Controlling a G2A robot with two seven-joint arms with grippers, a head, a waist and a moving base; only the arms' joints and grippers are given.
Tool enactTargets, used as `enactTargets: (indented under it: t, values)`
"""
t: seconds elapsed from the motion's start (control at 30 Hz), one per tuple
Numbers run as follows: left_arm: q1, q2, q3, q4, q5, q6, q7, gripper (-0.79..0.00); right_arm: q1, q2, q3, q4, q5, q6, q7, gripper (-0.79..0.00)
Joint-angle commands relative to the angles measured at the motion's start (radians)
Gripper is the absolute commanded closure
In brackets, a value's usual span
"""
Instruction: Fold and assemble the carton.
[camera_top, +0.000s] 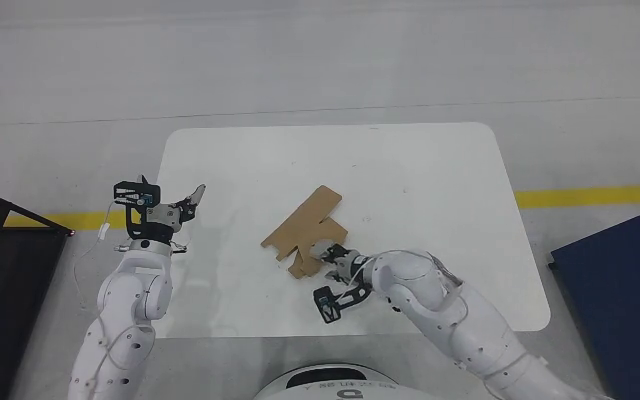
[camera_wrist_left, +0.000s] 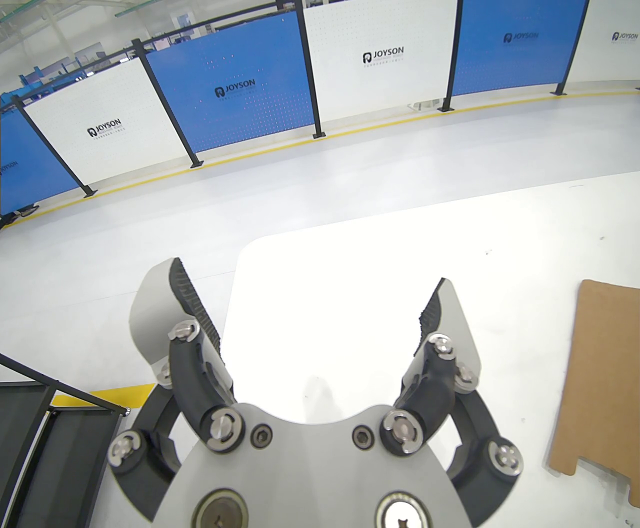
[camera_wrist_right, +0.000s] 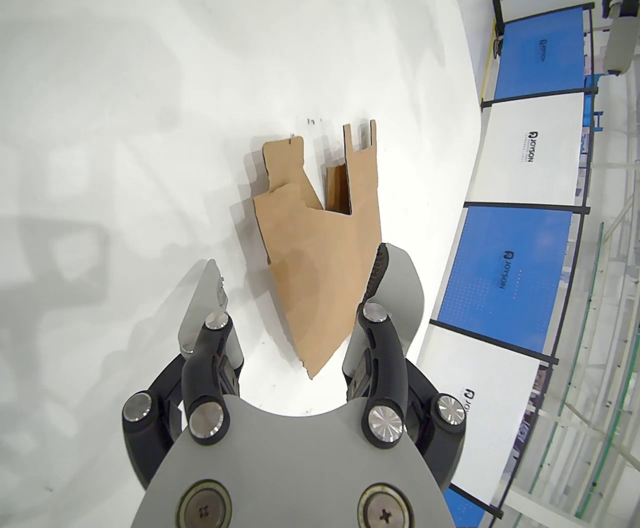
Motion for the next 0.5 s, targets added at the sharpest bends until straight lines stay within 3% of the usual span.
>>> enactTargets:
  t: [0.0, 0.23, 0.27, 0.3, 0.47]
  values:
    - [0.000, 0.000, 0.000, 0.000, 0.000, 0.000, 0.000, -0.785, 0.018, -0.007, -0.017, 0.019, -0.013, 0.009, 0.046, -0.471]
    - [0.000, 0.000, 0.000, 0.000, 0.000, 0.000, 0.000, -0.785, 0.084, -0.039, -0.084, 0.074, -0.035, 0.038, 0.174, -0.308]
    - [0.000, 0.000, 0.000, 0.000, 0.000, 0.000, 0.000, -0.785, 0.090, -0.042, -0.091, 0.079, -0.036, 0.045, 0.185, -0.123]
    - [0.000, 0.000, 0.000, 0.000, 0.000, 0.000, 0.000, -0.785, 0.095, -0.045, -0.097, 0.085, -0.036, 0.052, 0.191, 0.000]
    - [0.000, 0.000, 0.000, 0.000, 0.000, 0.000, 0.000, -0.785, 0.087, -0.056, -0.057, 0.072, -0.011, 0.237, 0.280, 0.000]
